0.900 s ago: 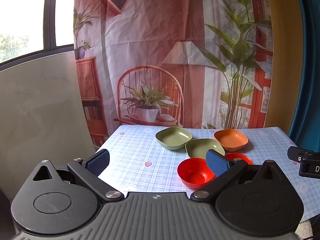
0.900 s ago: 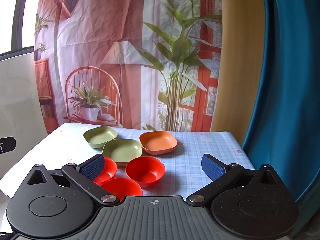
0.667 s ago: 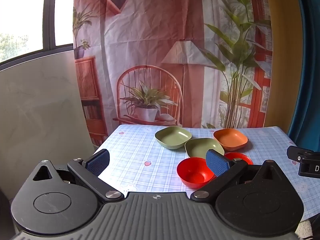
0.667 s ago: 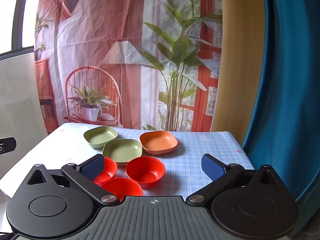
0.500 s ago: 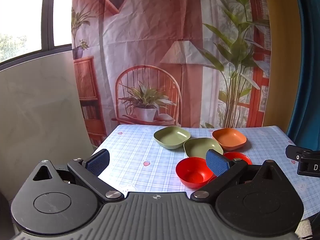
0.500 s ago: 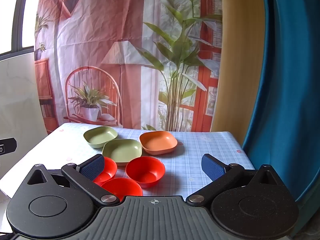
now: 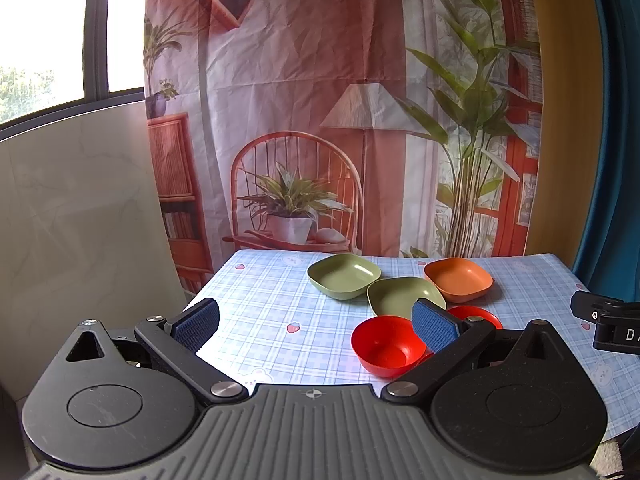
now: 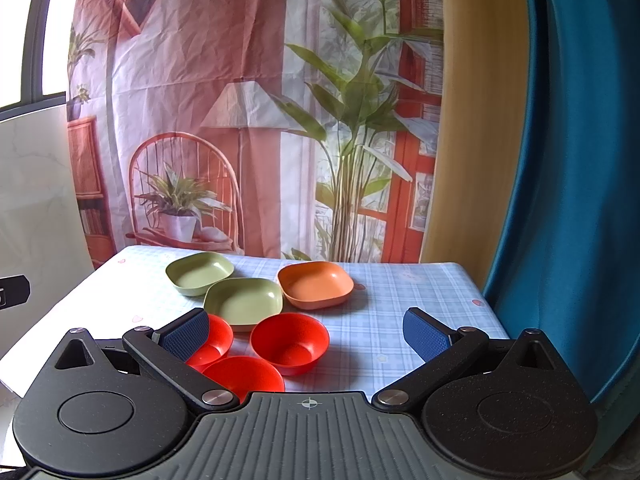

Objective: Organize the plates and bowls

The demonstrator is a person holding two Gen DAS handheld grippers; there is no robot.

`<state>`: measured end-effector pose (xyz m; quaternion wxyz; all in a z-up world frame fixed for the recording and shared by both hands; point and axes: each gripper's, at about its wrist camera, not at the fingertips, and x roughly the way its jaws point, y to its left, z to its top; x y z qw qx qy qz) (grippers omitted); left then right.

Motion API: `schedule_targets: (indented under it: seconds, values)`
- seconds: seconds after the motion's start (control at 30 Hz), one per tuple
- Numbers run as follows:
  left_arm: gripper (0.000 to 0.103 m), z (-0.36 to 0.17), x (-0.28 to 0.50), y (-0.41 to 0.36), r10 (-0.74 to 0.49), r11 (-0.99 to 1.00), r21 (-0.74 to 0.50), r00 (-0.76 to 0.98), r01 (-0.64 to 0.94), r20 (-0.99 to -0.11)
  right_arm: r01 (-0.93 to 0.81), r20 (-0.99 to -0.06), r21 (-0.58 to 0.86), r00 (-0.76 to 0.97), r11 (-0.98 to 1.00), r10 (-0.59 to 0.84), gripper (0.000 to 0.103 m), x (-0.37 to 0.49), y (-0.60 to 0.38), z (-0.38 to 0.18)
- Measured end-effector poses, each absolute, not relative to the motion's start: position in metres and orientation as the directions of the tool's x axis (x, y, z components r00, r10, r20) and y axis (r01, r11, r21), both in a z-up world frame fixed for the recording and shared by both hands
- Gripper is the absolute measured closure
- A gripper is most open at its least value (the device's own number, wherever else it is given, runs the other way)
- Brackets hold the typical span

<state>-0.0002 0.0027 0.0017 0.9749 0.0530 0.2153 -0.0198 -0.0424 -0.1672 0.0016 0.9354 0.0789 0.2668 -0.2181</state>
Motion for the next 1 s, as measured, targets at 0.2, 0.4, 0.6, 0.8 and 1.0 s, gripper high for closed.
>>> schedule_targets:
  seconds: [0.2, 0.4, 0.6, 0.8, 1.0]
  values:
    - [0.0, 0.001, -0.0002, 0.0025, -0.016, 0.994, 0.094, 0.907, 0.061, -0.421, 0.449, -0.533, 0.031, 0.763, 0.893, -0.366, 0.0, -0.0423, -0.1676, 0.0023]
    - [0.0, 0.001, -0.0002, 0.0026, -0.016, 0.994, 0.094, 0.907, 0.061, -0.421, 0.449, -0.534, 0.03, 0.762, 0.893, -0.365, 0.0, -0.0418, -0.1676, 0.0027]
    - [0.0, 0.0014, -0.0002, 0.0026, -0.016, 0.994, 0.093, 0.907, 0.061, -0.422, 0.449, -0.535, 0.03, 0.762, 0.893, -0.365, 0.0, -0.041, -0.1679, 0.0036]
    - [0.0, 0.0012, -0.0002, 0.0028, -0.016, 0.994, 0.093, 0.907, 0.061, -0.421, 0.449, -0.537, 0.031, 0.761, 0.893, -0.364, 0.0, -0.0406, -0.168, 0.0055]
    - [0.0, 0.0015, -0.0002, 0.0029, -0.017, 0.994, 0.092, 0.907, 0.061, -0.421, 0.449, -0.537, 0.03, 0.761, 0.893, -0.365, 0.0, -0.0399, -0.1657, 0.0086]
